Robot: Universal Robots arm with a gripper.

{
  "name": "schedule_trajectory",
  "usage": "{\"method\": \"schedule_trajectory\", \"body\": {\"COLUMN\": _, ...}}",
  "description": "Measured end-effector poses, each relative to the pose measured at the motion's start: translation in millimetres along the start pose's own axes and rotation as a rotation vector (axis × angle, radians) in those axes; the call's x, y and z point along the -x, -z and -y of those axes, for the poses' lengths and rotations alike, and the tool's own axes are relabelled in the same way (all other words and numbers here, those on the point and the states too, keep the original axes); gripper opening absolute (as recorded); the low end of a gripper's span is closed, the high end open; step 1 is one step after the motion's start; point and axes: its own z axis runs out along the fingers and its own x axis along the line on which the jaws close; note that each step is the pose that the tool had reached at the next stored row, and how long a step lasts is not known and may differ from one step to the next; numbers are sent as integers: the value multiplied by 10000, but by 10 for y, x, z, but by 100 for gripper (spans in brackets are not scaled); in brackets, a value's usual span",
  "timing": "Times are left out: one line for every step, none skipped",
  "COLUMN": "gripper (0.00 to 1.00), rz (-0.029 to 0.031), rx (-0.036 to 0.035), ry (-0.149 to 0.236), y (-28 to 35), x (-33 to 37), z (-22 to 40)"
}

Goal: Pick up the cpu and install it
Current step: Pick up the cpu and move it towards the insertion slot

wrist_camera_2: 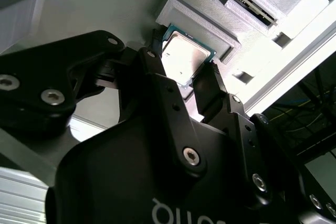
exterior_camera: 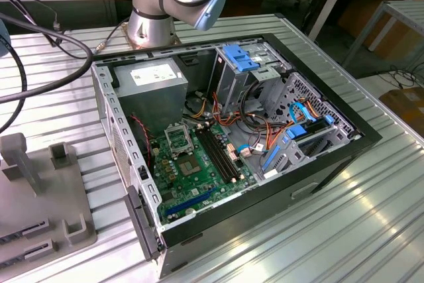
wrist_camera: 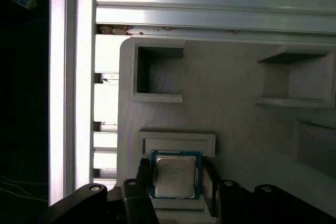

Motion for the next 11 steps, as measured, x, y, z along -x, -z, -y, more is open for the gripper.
{"method": "schedule_trajectory", "body": {"gripper": 51, "rz": 0, "rx": -1, "ry": 0, "y": 0, "x": 0, "z": 0}}
{"method": "schedule_trajectory", "body": {"gripper": 51, "rz": 0, "rx": 0, "ry": 0, "y": 0, "x": 0, "z": 0}}
{"method": "schedule_trajectory", "body": {"gripper": 51, "rz": 0, "rx": 0, "ry": 0, "y": 0, "x": 0, "z": 0}}
{"method": "schedule_trajectory", "body": {"gripper": 49, "rz": -1, "rx": -1, "ry": 0, "y": 0, "x": 0, "z": 0}}
{"method": "schedule_trajectory", "body": {"gripper": 49, "rz": -1, "rx": -1, "ry": 0, "y": 0, "x": 0, "z": 0}}
{"method": "schedule_trajectory", "body": {"gripper": 47, "rz": -1, "rx": -1, "ry": 0, "y": 0, "x": 0, "z": 0}}
{"method": "schedule_trajectory", "body": {"gripper": 47, "rz": 0, "rx": -1, "ry": 0, "y": 0, "x": 0, "z": 0}}
{"method": "schedule_trajectory", "body": {"gripper": 47, "rz": 0, "rx": 0, "ry": 0, "y": -1, "x": 0, "z": 0}}
{"method": "schedule_trajectory", "body": {"gripper": 47, "rz": 0, "rx": -1, "ry": 1, "y": -1, "x": 0, "z": 0}}
{"method": "schedule_trajectory", "body": {"gripper": 47, "rz": 3, "rx": 1, "ry": 0, "y": 3, "x": 1, "z": 0}}
{"method": "schedule_trajectory", "body": {"gripper": 47, "rz": 5, "rx": 3, "ry": 0, "y": 12, "x": 0, "z": 0}}
